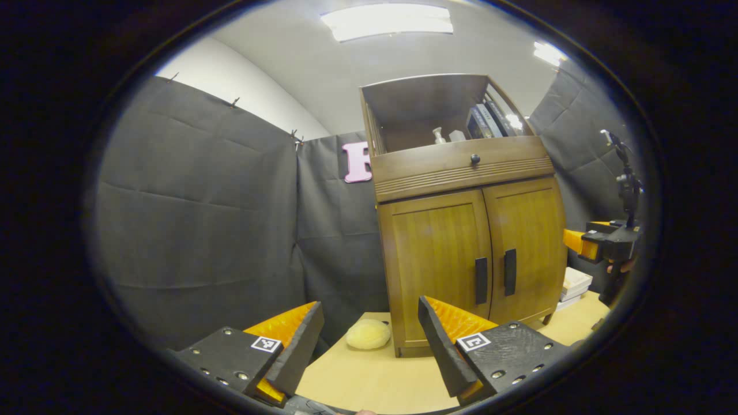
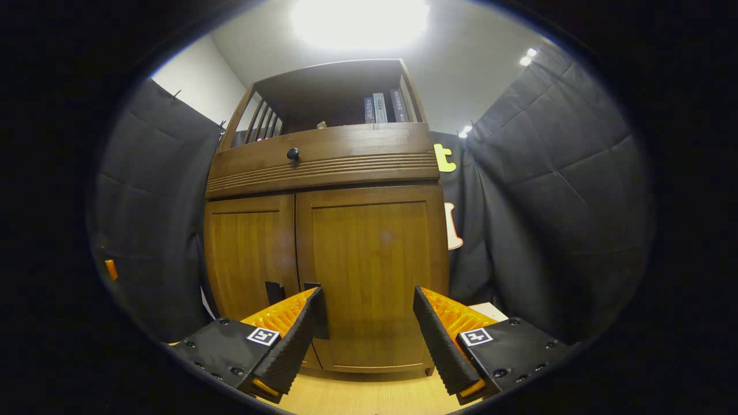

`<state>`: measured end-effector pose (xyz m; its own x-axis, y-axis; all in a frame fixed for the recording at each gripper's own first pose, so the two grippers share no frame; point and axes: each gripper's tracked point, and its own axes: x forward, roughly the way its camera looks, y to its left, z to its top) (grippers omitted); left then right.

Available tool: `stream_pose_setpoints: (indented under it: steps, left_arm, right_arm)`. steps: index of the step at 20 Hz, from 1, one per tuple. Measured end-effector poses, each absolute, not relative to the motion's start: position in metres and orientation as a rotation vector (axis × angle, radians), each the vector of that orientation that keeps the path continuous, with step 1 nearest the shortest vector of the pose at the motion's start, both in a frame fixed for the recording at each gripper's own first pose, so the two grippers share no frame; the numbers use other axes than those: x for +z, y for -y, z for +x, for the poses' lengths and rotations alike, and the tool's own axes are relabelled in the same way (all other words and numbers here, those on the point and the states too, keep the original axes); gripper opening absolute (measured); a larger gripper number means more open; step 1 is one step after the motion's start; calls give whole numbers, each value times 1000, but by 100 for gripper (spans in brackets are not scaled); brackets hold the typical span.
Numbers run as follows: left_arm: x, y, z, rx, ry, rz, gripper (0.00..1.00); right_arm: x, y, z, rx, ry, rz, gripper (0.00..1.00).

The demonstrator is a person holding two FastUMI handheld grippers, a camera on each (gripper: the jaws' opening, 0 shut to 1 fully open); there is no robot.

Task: Open the right door of the double-door shoe cabinet with the right hand, and open the left door with the left hand.

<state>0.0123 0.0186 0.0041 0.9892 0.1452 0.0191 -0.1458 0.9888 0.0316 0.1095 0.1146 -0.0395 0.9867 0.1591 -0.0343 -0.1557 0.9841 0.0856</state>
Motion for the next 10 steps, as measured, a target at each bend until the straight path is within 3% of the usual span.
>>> stream_pose_setpoints:
  steps: [10]
  left_arm:
    - [17, -33, -5, 264, 9, 43, 94]
  right_arm:
    - [-73, -161, 154, 227, -85, 87, 97]
